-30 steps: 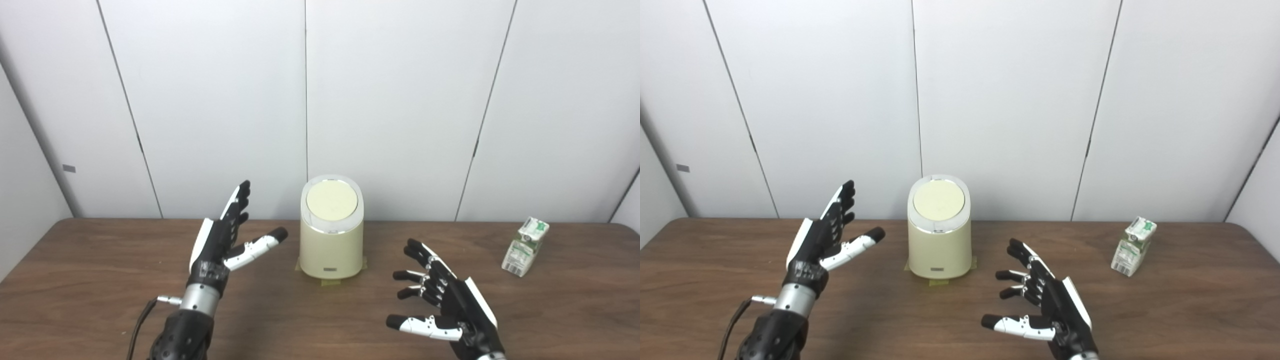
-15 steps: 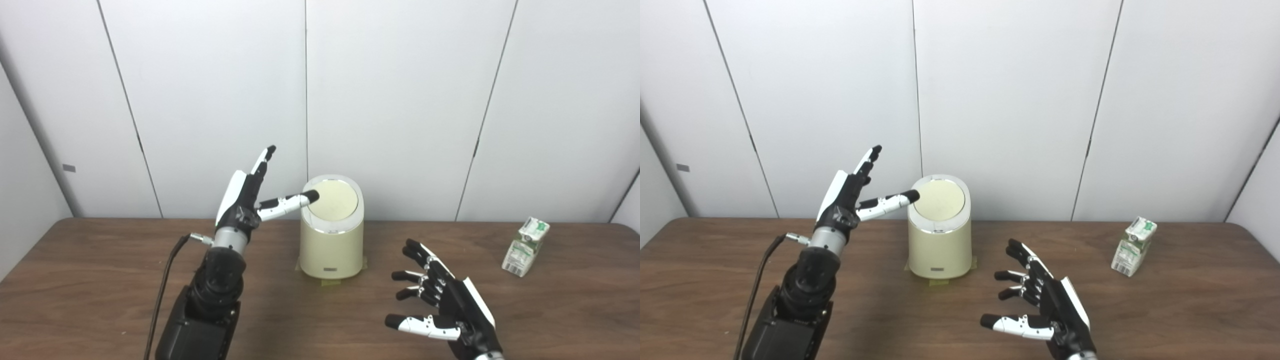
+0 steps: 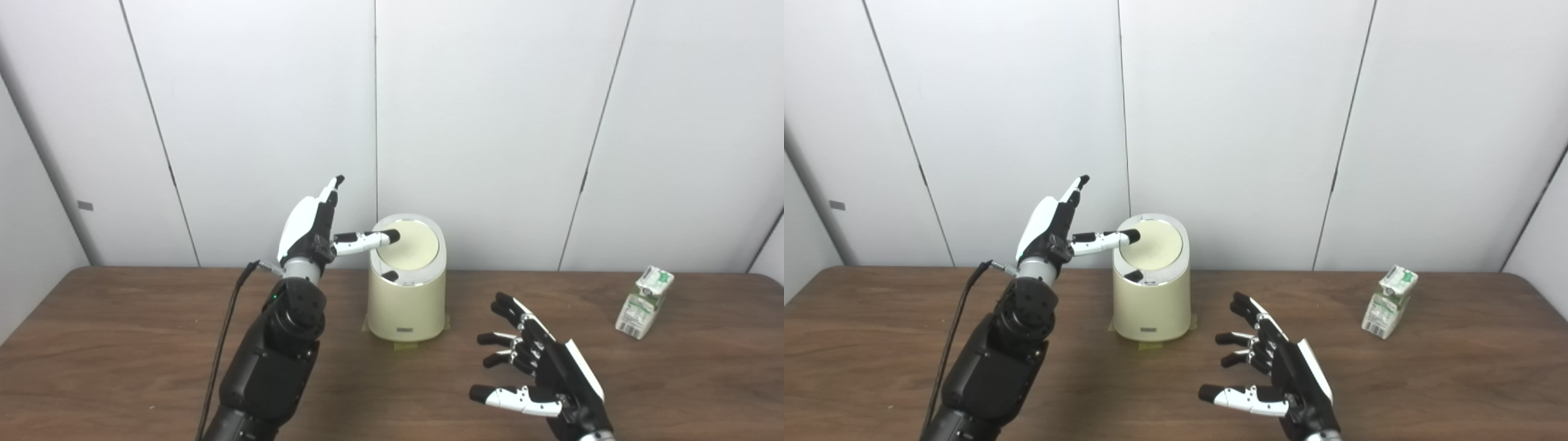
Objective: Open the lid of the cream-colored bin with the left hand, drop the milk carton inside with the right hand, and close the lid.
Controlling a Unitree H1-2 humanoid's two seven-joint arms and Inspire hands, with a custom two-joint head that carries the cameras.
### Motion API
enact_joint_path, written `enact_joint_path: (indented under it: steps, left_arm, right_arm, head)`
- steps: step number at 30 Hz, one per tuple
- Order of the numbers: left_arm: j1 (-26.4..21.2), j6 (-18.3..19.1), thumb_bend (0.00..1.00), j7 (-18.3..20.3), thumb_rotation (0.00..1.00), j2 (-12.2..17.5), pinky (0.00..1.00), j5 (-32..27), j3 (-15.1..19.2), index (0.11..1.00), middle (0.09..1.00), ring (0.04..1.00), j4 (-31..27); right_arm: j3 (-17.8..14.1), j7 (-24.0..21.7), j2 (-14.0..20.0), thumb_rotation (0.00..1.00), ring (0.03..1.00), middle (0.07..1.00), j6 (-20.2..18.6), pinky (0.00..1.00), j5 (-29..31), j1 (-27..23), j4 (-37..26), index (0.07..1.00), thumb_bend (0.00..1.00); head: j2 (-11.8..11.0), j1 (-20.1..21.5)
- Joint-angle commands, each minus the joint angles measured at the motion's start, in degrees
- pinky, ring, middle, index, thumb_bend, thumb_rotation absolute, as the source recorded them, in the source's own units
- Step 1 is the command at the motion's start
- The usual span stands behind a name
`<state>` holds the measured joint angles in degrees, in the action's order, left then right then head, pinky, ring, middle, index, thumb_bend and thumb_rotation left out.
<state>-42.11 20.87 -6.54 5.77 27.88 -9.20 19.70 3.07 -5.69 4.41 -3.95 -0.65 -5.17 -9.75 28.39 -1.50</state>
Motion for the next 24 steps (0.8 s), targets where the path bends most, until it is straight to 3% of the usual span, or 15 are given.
enact_joint_path:
  steps: [1, 6, 24]
  left_arm:
    - [-3.94, -2.75, 1.00, -2.56, 0.41, -0.04, 1.00, 1.71, -0.62, 1.000, 1.000, 1.000, -0.19]
    - [-4.57, -3.48, 1.00, -4.24, 0.41, 0.03, 1.00, 4.13, -3.05, 1.000, 1.000, 1.000, 2.48]
    - [-6.31, 0.55, 1.00, -6.57, 0.40, -1.71, 1.00, 10.25, -8.03, 1.000, 1.000, 1.000, 7.03]
  right_arm:
    - [0.02, 0.12, -0.18, 0.00, 0.714, 0.914, 2.33, 0.55, 0.00, -1.72, -2.11, 0.911, 0.69]
    - [0.08, 0.02, -0.11, 0.00, 0.715, 0.916, 2.71, 0.53, -0.12, -1.70, -2.21, 0.911, 0.69]
    - [0.66, 0.34, -0.81, 0.00, 0.704, 0.903, 1.56, 0.53, -1.21, -1.12, -4.31, 0.908, 0.69]
  head:
    - [0.07, 0.14]
    - [-0.07, 0.12]
    - [0.69, 1.12]
